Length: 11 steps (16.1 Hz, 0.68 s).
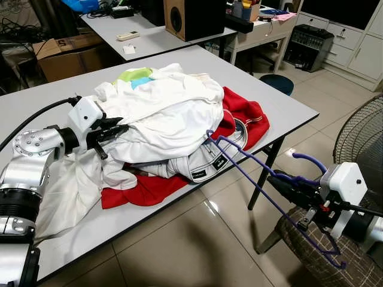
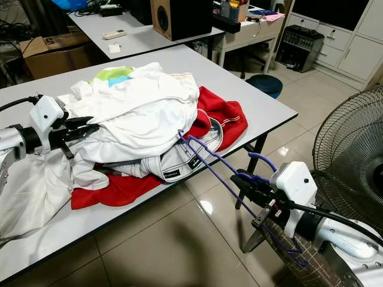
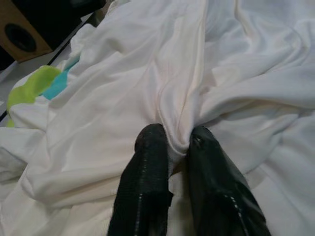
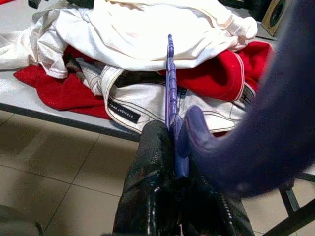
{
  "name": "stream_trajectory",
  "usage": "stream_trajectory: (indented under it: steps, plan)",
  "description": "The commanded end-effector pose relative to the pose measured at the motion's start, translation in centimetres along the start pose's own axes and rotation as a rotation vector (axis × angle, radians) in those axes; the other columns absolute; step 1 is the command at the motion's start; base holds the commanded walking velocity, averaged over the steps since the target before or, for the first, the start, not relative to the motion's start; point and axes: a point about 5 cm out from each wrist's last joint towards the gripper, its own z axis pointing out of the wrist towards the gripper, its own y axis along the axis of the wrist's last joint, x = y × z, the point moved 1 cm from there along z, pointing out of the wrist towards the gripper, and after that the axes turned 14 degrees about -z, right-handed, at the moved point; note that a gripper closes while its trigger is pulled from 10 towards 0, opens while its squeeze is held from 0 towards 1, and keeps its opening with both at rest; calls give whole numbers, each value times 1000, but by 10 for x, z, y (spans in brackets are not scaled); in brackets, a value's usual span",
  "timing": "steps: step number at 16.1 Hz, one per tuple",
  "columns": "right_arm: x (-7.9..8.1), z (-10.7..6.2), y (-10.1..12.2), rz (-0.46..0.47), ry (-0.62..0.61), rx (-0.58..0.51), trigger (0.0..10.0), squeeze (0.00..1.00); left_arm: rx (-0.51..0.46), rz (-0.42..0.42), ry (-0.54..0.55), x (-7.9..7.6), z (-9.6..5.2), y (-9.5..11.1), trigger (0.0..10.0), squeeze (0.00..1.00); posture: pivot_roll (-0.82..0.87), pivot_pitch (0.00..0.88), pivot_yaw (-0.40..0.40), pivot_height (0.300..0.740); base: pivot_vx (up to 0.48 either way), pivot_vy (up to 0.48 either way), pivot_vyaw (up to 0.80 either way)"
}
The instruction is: Hang hanger
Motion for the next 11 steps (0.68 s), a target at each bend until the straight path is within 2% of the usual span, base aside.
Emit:
stream_trajectory:
  steps: [1,3,4,6,7,11]
  plan:
    - [-2,0,2,-19,14,-5,10000,0,-51,-6,-5,1,1,9,0,0,-51,0,28,740,0,0,0]
    - [-3,0,2,-19,12,-5,10000,0,-132,-57,-2,3,1,19,0,0,-49,0,27,740,0,0,0]
    - [-4,0,2,-22,7,-6,10000,0,-222,-97,-6,4,0,34,0,0,-49,0,27,740,0,0,0]
    - [-5,1,2,-25,1,-9,10000,0,-269,-113,-10,5,-1,42,0,0,-47,0,25,740,0,0,0]
    - [-11,4,5,-23,-34,-39,10000,0,-365,-149,-25,6,-4,60,0,0,-35,0,21,740,0,0,0]
    - [-15,9,9,-13,-50,-79,10000,0,-456,-164,-63,1,-5,81,0,0,-22,0,19,740,0,0,0]
